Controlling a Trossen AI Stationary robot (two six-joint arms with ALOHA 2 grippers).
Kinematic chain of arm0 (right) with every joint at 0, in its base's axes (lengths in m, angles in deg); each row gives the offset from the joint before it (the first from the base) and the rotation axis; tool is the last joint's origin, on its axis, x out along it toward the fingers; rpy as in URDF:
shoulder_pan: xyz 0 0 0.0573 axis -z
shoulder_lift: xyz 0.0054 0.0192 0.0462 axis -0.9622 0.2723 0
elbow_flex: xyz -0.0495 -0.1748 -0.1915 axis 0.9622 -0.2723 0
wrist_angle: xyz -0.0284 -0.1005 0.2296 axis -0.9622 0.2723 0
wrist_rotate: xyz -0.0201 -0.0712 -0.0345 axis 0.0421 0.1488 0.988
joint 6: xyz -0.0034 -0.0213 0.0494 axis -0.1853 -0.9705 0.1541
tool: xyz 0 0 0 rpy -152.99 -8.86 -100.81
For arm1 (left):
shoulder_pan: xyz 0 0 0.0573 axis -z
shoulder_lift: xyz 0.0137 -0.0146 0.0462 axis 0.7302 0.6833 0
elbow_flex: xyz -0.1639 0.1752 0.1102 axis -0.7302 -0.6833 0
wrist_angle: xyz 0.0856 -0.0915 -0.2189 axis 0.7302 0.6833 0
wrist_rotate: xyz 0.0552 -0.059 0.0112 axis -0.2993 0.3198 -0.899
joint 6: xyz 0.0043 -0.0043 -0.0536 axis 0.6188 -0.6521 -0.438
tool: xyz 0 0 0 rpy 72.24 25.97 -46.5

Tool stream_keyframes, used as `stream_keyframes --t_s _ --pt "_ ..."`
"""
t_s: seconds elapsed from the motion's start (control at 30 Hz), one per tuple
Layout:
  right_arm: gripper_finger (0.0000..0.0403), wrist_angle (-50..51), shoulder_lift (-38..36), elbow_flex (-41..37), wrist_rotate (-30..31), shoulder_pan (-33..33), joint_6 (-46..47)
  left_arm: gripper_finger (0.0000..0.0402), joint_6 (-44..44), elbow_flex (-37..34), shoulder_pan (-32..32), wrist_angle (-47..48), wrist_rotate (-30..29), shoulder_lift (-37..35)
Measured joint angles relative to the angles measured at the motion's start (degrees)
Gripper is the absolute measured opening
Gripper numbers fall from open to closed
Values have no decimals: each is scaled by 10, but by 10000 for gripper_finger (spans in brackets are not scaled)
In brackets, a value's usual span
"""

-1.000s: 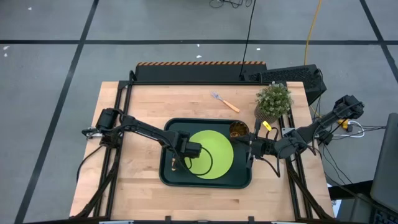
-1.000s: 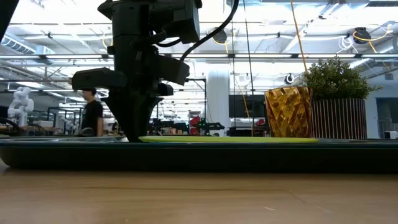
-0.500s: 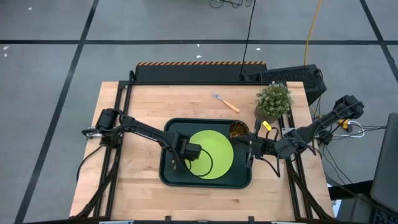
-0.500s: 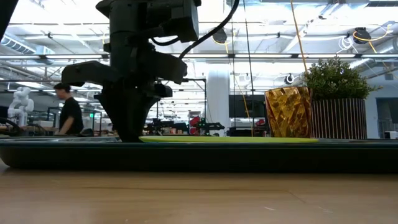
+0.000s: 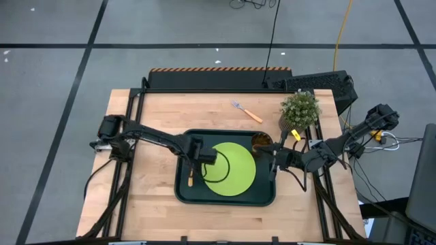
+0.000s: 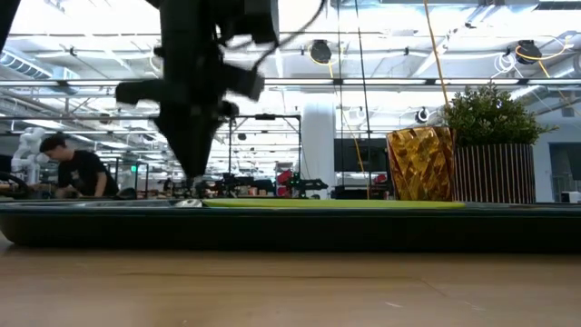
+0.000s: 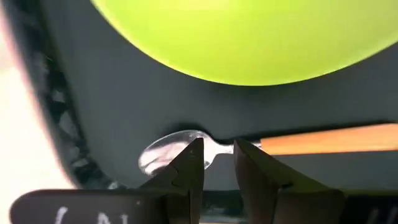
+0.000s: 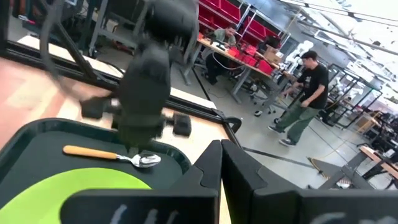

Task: Pick and place plate/cup/fork/spoon on tray
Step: Adjust the brown glass cup on the black tray

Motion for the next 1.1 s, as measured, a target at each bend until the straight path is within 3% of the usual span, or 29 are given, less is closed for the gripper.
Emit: stream_keyframes --t_s 0.23,0.47,0.7,0.8,1.0,1.1 --pt "0 0 -6 0 13 11 26 90 -24 0 -27 -41 -29 -138" --pt "0 33 -7 0 11 32 95 90 10 -38 -48 -323 -47 -258" --pt "0 141 10 0 -109 46 238 90 34 -146 -47 -580 -39 -272" --pt "0 199 34 0 -124 45 303 90 28 -205 -47 -699 -44 -262" --pt "0 281 80 0 -129 45 399 90 43 -292 -54 -828 -63 -265" --pt "0 277 94 0 -183 40 437 90 37 -310 -60 -831 -63 -268"
